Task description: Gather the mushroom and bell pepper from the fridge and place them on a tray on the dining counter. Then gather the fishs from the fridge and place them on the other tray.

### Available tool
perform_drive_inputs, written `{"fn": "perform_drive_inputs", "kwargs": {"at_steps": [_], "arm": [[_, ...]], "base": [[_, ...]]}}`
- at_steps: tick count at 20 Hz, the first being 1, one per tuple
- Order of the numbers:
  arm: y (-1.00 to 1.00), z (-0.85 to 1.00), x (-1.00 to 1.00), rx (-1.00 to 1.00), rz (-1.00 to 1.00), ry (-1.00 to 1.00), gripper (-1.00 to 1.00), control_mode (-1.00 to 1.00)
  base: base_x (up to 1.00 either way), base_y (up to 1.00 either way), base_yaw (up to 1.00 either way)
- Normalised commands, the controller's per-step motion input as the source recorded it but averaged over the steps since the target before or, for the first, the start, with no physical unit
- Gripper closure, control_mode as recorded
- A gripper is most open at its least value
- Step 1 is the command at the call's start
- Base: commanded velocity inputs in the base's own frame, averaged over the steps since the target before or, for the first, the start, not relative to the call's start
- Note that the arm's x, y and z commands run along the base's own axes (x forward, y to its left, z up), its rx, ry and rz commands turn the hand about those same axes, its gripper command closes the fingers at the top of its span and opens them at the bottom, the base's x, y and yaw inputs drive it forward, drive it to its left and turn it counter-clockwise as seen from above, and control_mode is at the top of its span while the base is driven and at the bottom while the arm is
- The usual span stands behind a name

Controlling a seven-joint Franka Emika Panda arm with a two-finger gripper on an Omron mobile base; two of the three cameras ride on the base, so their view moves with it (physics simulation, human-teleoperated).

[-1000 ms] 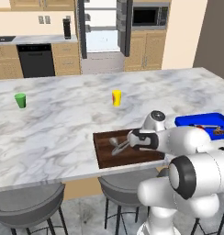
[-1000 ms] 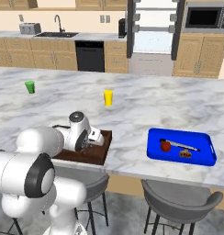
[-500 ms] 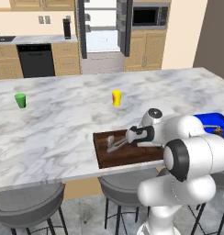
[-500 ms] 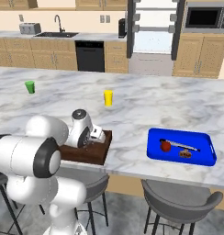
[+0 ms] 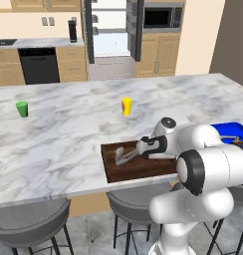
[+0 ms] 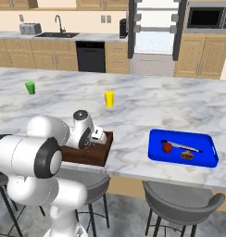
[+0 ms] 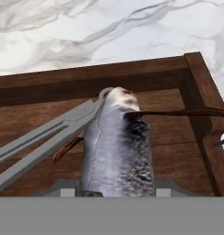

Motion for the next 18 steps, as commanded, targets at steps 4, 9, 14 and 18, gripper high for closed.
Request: {"fn": "perform_drive_inputs", "kwargs": {"at_steps": [4,9,14,18], "arm": [[0.00,0.01,0.00,0.00,0.00,0.01,-1.00,-1.00],[0.00,0.31,0.00,0.00,0.00,0.00,-1.00,-1.00],[0.00,0.47,-0.17,0.00,0.00,0.00,-1.00,-1.00],[0.07,0.55,-0.26,0.00,0.00,0.00,-1.00,-1.00]], "base": [[0.00,0.00,0.00],[0.00,0.00,0.00],[0.00,0.00,0.00],[0.00,0.00,0.00]]}}
